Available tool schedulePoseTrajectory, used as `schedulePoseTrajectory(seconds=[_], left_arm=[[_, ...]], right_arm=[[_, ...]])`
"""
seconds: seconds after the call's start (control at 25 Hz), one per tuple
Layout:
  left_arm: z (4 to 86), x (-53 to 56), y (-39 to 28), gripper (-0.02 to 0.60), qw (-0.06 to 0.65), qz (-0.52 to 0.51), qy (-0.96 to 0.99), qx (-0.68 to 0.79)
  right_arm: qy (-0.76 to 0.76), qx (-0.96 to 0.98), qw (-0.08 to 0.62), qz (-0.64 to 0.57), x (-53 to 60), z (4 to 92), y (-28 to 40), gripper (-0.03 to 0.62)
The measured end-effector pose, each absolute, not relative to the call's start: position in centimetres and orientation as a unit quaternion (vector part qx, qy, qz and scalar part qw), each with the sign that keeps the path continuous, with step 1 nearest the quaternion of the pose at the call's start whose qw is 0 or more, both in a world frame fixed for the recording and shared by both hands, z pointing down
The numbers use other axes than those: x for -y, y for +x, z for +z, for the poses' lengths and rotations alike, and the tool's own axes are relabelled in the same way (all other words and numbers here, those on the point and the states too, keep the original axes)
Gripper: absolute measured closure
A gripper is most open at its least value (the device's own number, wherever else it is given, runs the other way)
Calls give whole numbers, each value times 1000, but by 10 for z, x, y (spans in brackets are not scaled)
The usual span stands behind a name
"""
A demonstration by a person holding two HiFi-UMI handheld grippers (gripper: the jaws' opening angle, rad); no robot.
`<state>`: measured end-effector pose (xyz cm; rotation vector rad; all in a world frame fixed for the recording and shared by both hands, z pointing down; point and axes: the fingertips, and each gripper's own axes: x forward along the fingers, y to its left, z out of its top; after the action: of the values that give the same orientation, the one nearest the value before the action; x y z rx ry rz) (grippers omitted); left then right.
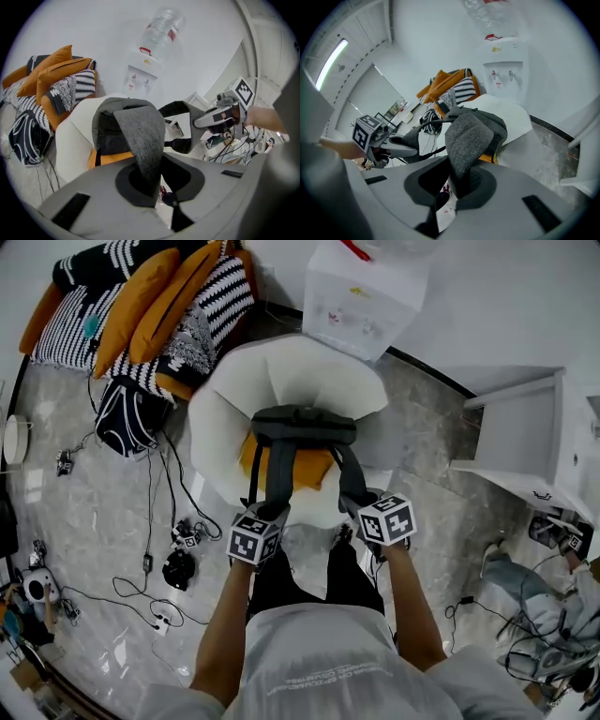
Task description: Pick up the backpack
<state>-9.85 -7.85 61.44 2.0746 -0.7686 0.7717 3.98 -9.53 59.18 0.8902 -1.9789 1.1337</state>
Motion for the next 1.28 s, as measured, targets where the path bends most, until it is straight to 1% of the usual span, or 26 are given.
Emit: schedulePoseTrajectory(seconds=[0.44, 0.64, 1.04, 1.2, 1.28], left_arm=[[588, 72, -113, 534, 383, 289, 815, 325], [577, 75, -115, 534, 376, 285, 819, 328], [549, 99, -132, 532, 343, 292, 827, 336], [540, 107, -136, 532, 327, 284, 827, 359], [533, 116, -139, 532, 308, 277, 826, 382]], right_arm=[[319, 773, 364, 411, 75, 576, 29, 560], [331, 777, 331, 421, 85, 558, 25, 559], [340, 791, 348, 370, 105, 538, 23, 559], [352, 792, 330, 373, 111, 529, 23, 559], [355, 797, 324, 366, 116, 523, 21, 559]])
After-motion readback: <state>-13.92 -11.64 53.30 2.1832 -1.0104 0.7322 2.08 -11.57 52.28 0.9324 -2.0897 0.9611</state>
